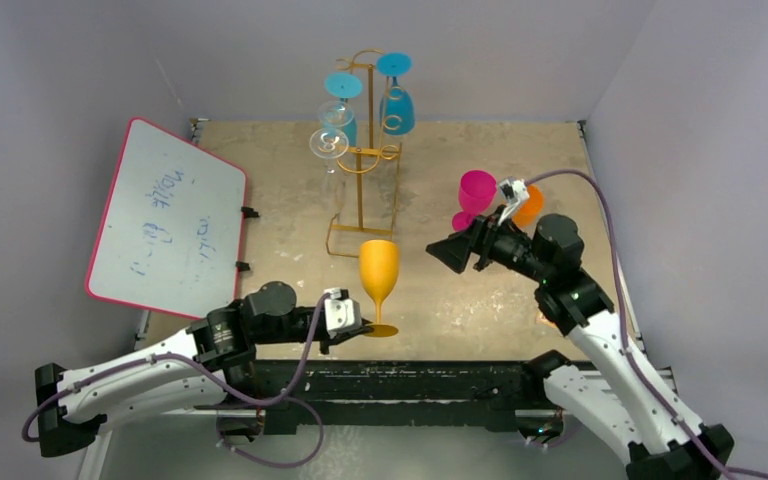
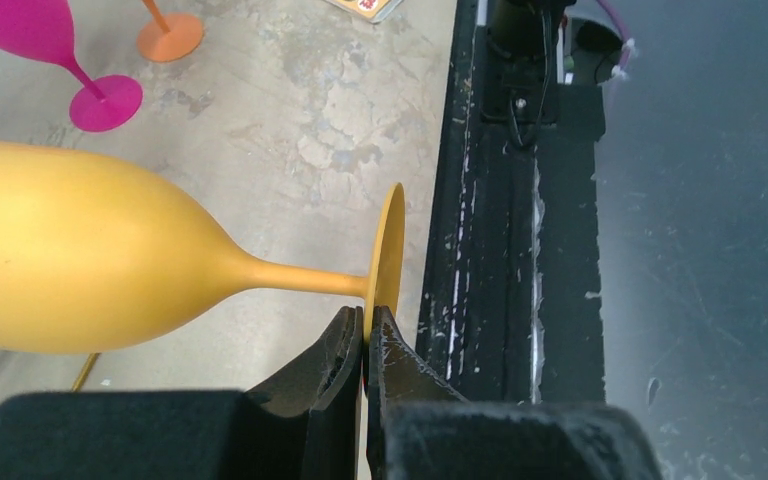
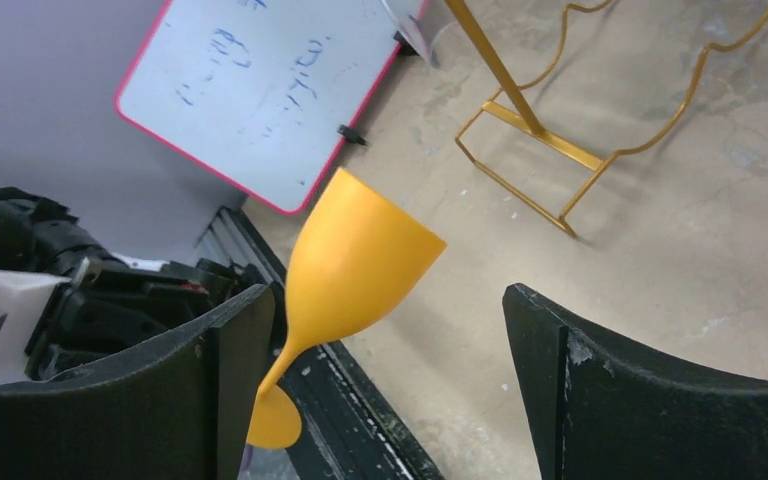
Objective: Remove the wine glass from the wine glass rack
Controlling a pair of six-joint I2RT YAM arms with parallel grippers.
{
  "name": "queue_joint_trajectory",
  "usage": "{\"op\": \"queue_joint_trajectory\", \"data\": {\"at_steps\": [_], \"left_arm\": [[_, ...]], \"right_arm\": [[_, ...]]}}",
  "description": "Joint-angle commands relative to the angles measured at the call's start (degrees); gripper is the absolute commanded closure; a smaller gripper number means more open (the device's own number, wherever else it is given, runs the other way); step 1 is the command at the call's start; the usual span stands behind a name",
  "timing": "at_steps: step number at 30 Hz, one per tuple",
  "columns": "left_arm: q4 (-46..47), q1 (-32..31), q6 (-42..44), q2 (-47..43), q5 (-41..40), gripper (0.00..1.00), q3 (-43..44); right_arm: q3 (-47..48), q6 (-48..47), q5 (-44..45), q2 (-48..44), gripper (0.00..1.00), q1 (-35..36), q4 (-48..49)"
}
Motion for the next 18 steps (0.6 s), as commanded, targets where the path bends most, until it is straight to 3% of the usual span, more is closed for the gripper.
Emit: {"op": "queue_joint_trajectory", "data": {"at_steps": [1, 2, 5, 10, 18], "left_arm": [[-7.6, 0.1, 14.1, -0.3, 1.4, 1.00, 4.7], [-13.9, 0.1, 17.7, 0.9, 0.9, 1.00, 6.5], [-20.0, 0.1, 20.8, 3.9, 0.3, 1.00, 10.9], [-18.9, 0.1, 25.9, 5.1, 5.5, 1.00, 12.1], [-20.1, 0.1, 30.4, 5.2, 4.7, 1.00, 13.6]], "right_arm": [[11.9, -9.2, -0.6, 9.0, 0.11, -0.7, -4.3], [14.7, -11.5, -0.8, 12.0, 0.11, -0.8, -7.4], [22.9, -18.0, -10.7, 19.0, 0.11, -0.8, -13.2], [23.8, -15.1, -16.2, 22.5, 0.13, -0.8, -12.3], [23.9, -13.3, -29.7, 28.6, 0.22, -0.7, -7.5]]}}
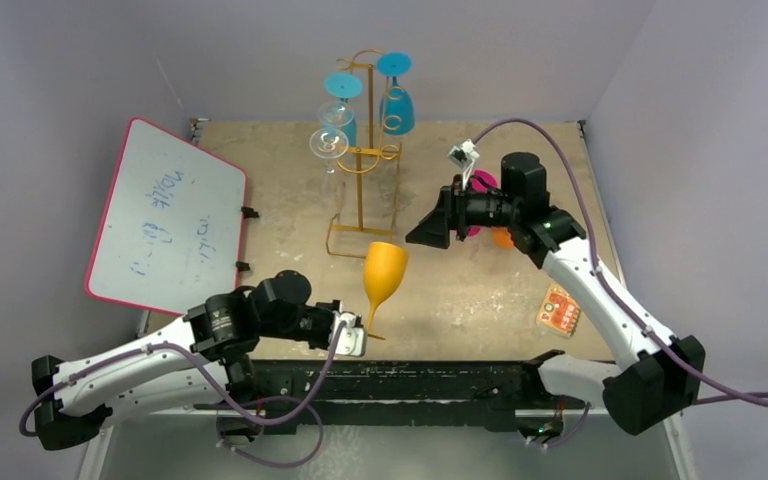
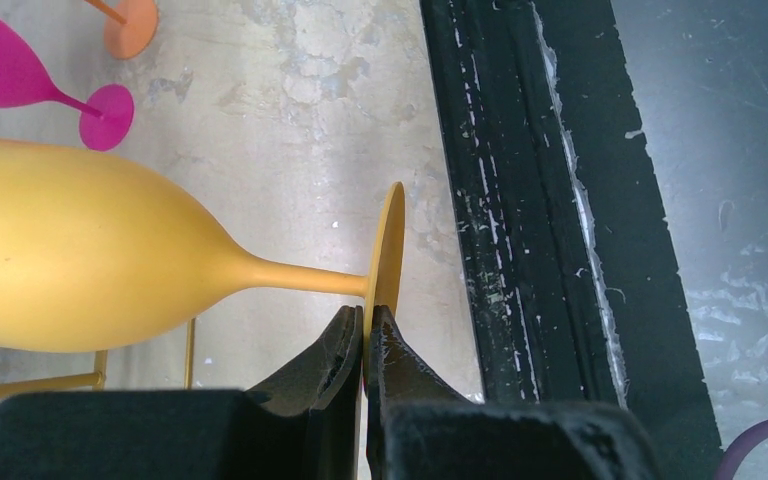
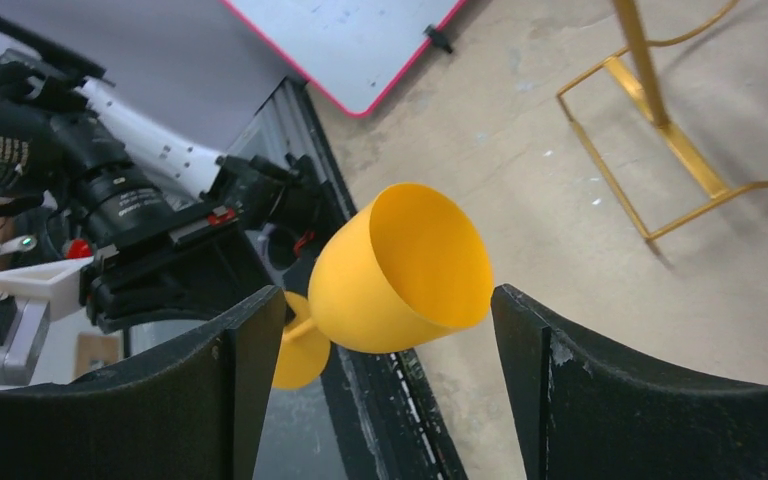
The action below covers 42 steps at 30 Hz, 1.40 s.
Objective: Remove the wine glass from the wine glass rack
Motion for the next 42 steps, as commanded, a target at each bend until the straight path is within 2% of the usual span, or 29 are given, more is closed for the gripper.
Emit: {"op": "queue_joint_trajectory", "data": {"at_steps": [1, 4, 7, 9, 14, 17, 19, 22, 25, 28, 30, 32, 36, 39, 41, 42], "left_arm": [[0.8, 0.1, 5.5, -1.0, 0.2, 1.00, 2.4], [1.1, 0.1, 6.9, -0.7, -1.5, 1.00, 2.3], [2.1, 0.1, 6.8, -0.5, -2.2, 1.00, 1.7], [2.5, 0.1, 6.1, -0.5, -2.8, 1.00, 1.7], [2.1, 0.1, 6.0, -1.3, -4.3, 1.00, 1.5], [3.0, 0.1, 6.1, -0.9, -4.0, 1.00, 1.6], [2.8, 0.1, 6.4, 0.3, -3.5, 1.00, 2.1], [1.3, 0.1, 7.6, 2.4, -3.6, 1.00, 2.8], [1.7, 0.1, 7.3, 2.5, -3.2, 1.00, 1.9], [3.0, 0.1, 6.1, 1.1, -3.3, 1.00, 0.7], [3.7, 0.1, 5.4, 0.1, -3.7, 1.00, -0.2], [4.2, 0.1, 4.5, -0.7, -4.3, 1.00, -0.9], [5.0, 0.1, 2.2, -1.7, -3.8, 0.82, -2.0], [5.4, 0.1, 1.1, -2.9, -3.2, 0.54, -2.6], [7.5, 0.1, -0.4, -3.8, -3.4, 0.47, -3.5], [8.5, 0.1, -1.3, -4.0, -3.3, 0.39, -3.9]], "right_arm": [[2.8, 0.5, -11.7, 5.0, 0.23, 0.2, 3.3], [9.3, -5.2, -13.7, 11.4, 0.29, 0.6, -4.6], [11.0, -7.2, -16.9, 14.7, 0.38, 2.4, -7.5], [10.4, -7.7, -21.5, 15.3, 0.43, 3.7, -7.2], [8.9, -7.8, -23.7, 13.8, 0.50, 6.2, -8.6], [6.0, -3.3, -28.3, 11.3, 0.51, 8.3, -2.4], [5.1, -1.7, -27.7, 10.4, 0.53, 9.1, -0.9], [4.3, -1.6, -28.6, 9.8, 0.62, 9.2, -0.6], [3.8, -1.6, -27.3, 9.3, 0.74, 9.2, -1.3], [3.2, -1.1, -25.9, 8.7, 0.94, 9.2, -1.3], [2.6, -0.8, -24.3, 8.4, 1.00, 9.1, -0.9], [2.1, -0.2, -22.3, 8.2, 1.00, 9.1, -0.1], [0.0, 2.9, -20.1, 7.3, 1.00, 9.2, 3.5], [-1.0, 3.9, -18.2, 6.5, 1.00, 9.2, 4.6], [-1.6, 3.9, -16.0, 5.5, 1.00, 9.2, 4.0], [-2.2, 3.9, -15.2, 4.8, 1.00, 9.2, 4.0]]}}
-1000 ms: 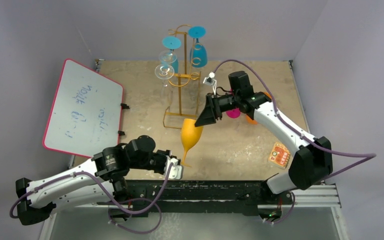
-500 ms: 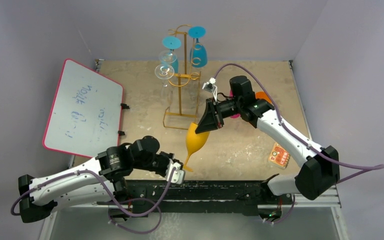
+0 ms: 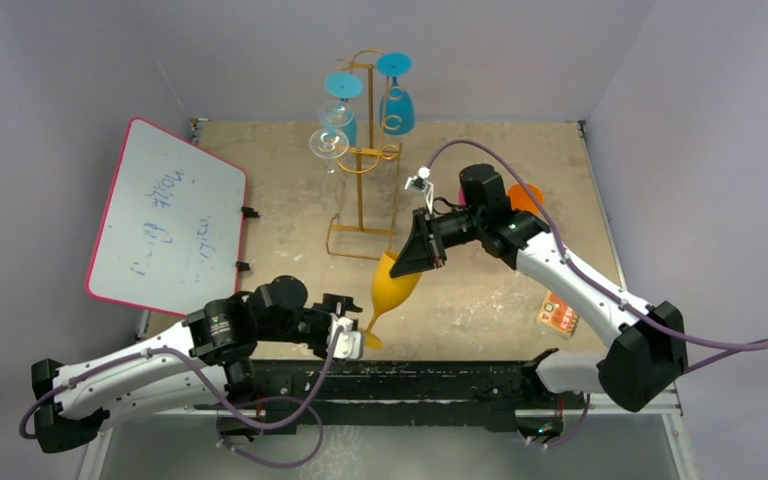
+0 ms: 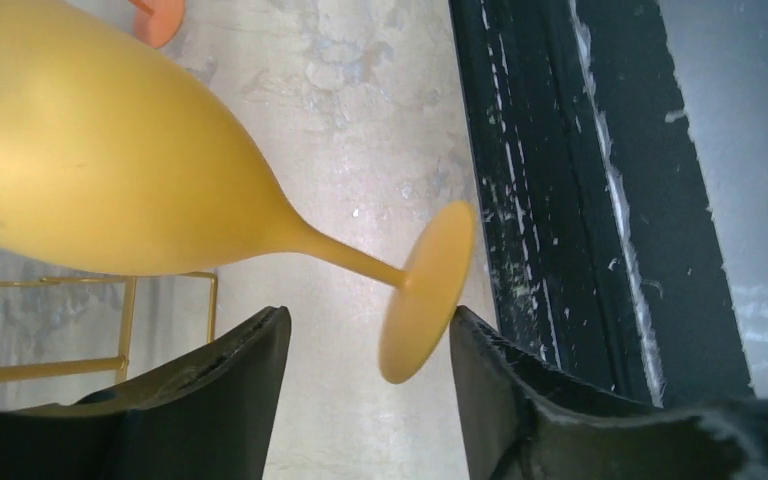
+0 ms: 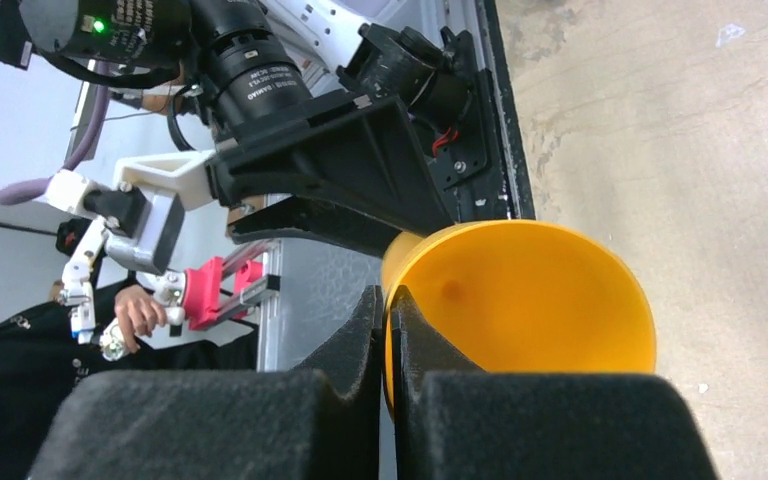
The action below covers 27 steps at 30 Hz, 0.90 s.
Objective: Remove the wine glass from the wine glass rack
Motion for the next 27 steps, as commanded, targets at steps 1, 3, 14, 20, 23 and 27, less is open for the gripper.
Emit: {"op": "queue_joint_trajectory", "data": {"at_steps": [1, 3, 14, 20, 23, 27], "left_arm": [[7.9, 0.2, -4.8, -2.2, -0.3, 0.34, -1.1], [8.7, 0.2, -6.7, -2.0, -0.4, 0.30, -1.5], [12.7, 0.2, -16.0, -8.0, -9.8, 0.21, -5.0], [10.5, 0.2, -21.3, -12.5, -12.0, 0.19, -4.8], [11.6, 0.2, -24.3, -13.9, -12.4, 0.18, -5.5], [13.8, 0.2, -29.0, -15.0, -18.1, 0.17, -6.7]], "right_arm": [[-1.8, 1.3, 4.7, -3.9, 1.00, 0.3, 2.4], [-2.9, 1.4, 7.9, -5.4, 1.00, 0.3, 2.4], [-5.2, 3.9, 19.6, -11.5, 1.00, 0.3, 0.8], [-5.2, 6.2, 27.3, -16.3, 1.00, 0.3, -0.2], [-5.2, 6.2, 32.8, -19.4, 1.00, 0.3, -2.3], [-7.1, 5.9, 40.5, -23.7, 1.00, 0.3, -4.2]]}}
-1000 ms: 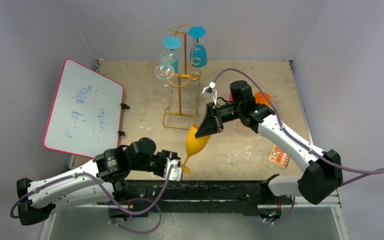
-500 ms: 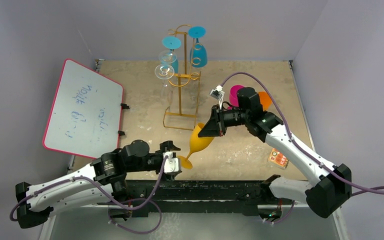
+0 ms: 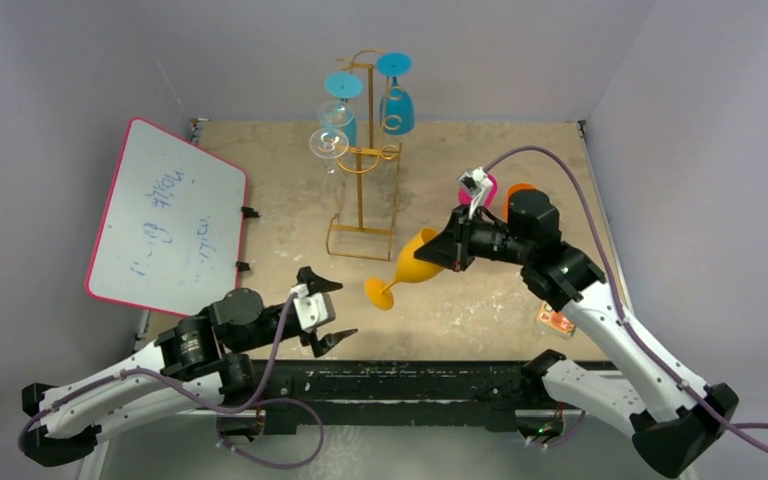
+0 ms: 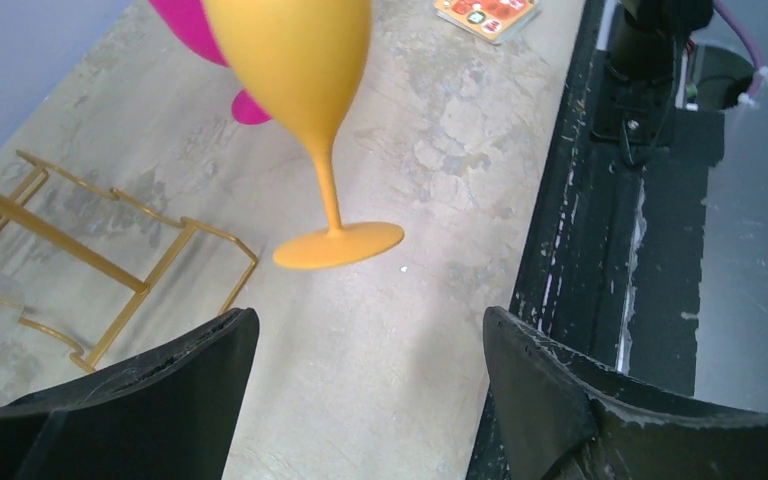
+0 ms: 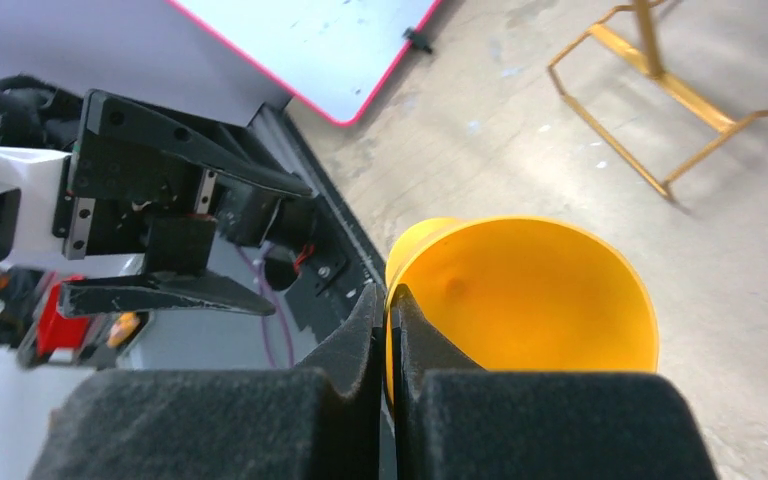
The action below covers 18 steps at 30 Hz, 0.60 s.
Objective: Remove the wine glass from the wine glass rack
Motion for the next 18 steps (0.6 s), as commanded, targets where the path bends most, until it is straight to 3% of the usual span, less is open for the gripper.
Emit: {"op": "queue_joint_trajectory", "data": {"at_steps": [1, 5, 10, 18], "left_arm": [[4.6, 0.1, -7.8, -1.2, -7.8, 0.17, -1.5], [6.4, 0.1, -16.4, -1.4, -18.9, 0.16, -1.3], [0.9, 0.1, -28.4, -1.1, -42.5, 0.15, 1.6], [-8.6, 0.1, -37.9, 0.1, -57.8, 0.14, 5.5]], "right_arm": [[-1.4, 0.5, 11.8, -4.8, 1.00, 0.1, -2.2], [-1.1, -0.5, 19.9, -7.7, 1.00, 0.1, -7.2], [-1.8, 1.1, 30.5, -11.7, 1.00, 0.1, -14.2], [-4.0, 8.5, 53.7, -18.0, 1.00, 0.1, -19.9]]}}
